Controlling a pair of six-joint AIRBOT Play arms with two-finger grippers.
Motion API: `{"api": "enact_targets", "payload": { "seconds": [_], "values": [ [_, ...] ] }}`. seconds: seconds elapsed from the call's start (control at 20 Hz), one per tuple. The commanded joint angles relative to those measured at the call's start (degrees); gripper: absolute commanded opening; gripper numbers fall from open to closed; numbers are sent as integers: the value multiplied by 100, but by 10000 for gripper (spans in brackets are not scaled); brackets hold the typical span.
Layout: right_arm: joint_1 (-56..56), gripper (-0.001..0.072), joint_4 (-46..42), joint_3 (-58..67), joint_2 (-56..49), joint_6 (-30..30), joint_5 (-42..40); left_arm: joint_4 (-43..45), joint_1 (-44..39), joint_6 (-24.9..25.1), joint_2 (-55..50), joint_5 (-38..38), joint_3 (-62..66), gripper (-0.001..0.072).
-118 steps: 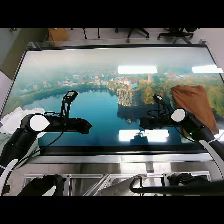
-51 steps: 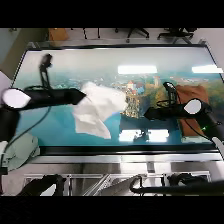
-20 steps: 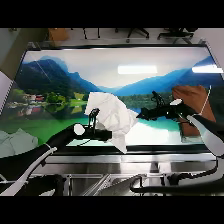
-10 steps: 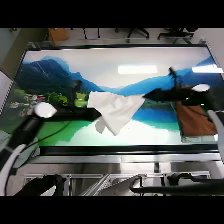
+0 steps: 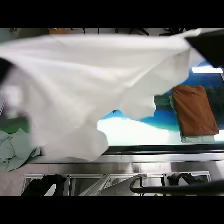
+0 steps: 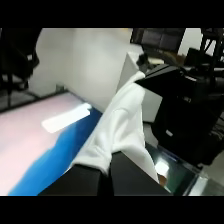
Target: Fold the shirts.
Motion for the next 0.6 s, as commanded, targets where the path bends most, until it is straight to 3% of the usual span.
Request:
{"api": "enact_targets", "payload": {
  "seconds": [0.0,0.2,0.35,0.55],
  "values": [
    [-17,21,-483,890,170,-42,-400,142,28,-50,-264,-48,1379,16],
    [-15,21,-463,890,-627,-79,37,142,26,-15,-1604,-608,1952,16],
    [57,21,-479,688,-1709,-79,415,133,26,315,-2979,-896,1888,17],
    [358,21,-990,-138,-3257,-90,223,133,-81,896,-5106,-595,1488,17]
  ]
}}
